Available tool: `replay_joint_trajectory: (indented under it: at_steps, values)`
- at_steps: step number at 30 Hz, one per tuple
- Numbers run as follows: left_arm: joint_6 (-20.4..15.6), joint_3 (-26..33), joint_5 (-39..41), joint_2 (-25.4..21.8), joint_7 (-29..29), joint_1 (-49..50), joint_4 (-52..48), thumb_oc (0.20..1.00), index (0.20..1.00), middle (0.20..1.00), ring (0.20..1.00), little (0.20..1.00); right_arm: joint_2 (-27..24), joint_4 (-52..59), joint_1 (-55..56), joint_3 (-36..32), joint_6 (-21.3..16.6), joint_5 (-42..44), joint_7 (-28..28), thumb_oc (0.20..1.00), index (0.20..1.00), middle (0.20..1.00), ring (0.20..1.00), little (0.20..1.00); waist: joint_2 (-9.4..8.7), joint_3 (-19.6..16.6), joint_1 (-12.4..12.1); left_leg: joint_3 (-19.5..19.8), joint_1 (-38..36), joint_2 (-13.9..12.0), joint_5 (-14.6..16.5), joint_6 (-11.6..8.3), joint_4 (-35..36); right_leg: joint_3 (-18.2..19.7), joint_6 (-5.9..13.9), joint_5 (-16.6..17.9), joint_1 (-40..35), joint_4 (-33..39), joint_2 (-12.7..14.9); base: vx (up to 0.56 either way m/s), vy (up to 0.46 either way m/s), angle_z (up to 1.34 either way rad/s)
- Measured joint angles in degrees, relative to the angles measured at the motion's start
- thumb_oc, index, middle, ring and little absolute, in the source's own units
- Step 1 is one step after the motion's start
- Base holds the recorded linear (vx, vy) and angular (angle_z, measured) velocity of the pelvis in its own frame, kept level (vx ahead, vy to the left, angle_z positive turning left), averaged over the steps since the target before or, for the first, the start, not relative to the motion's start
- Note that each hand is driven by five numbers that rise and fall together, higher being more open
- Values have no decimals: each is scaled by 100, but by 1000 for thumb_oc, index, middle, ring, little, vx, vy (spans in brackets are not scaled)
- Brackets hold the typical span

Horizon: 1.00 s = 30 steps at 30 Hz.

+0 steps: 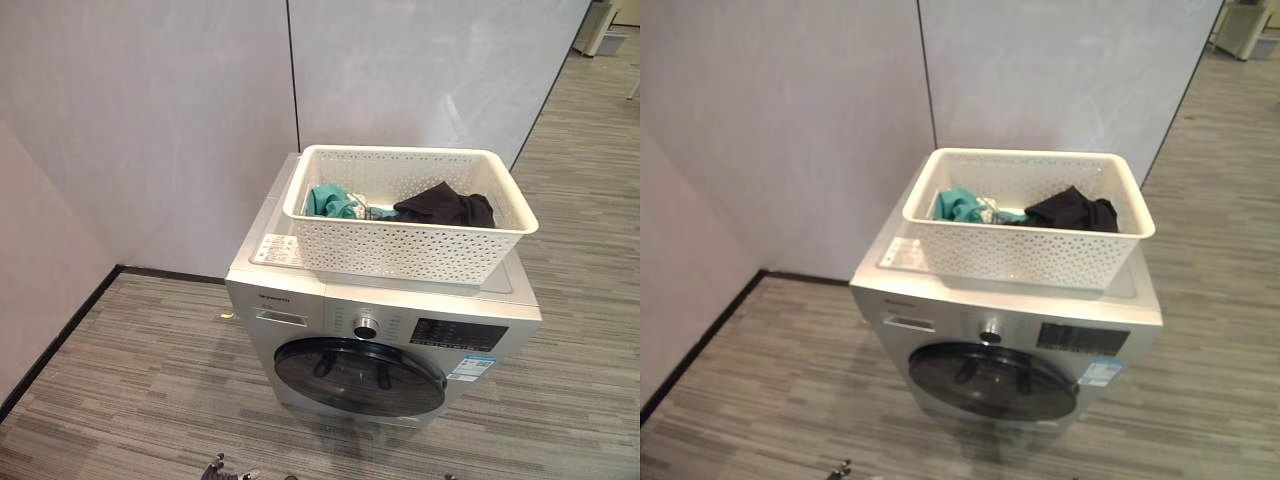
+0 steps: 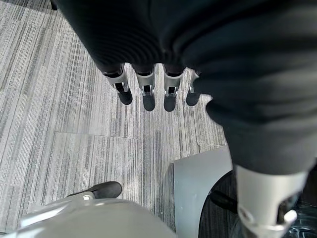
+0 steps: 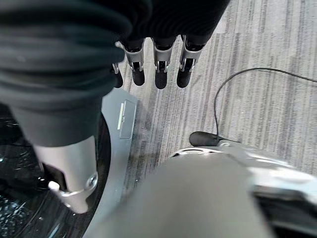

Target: Grab the laundry basket,head to the washer,open it,put in the laundry and shut it.

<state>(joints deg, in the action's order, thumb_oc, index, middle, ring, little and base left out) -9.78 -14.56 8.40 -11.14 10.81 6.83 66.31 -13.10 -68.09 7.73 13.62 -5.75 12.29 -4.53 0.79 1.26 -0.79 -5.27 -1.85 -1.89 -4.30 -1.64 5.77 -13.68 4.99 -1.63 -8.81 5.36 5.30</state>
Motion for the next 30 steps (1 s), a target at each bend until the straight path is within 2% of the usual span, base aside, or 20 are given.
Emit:
replay_joint_trajectory:
  at_steps: [30]
  values:
    - [4, 24, 14, -9, -34, -5, -6, 1000, 1000, 1000, 1000, 1000, 0, -242, -24, -123, 95, 37, -9, 1000, 1000, 1000, 1000, 1000, -18, 5, 5, -49, 11, -24, -9, -17, 1, 49, -28, 17, 51, -1, -14, 5, 21, -1]
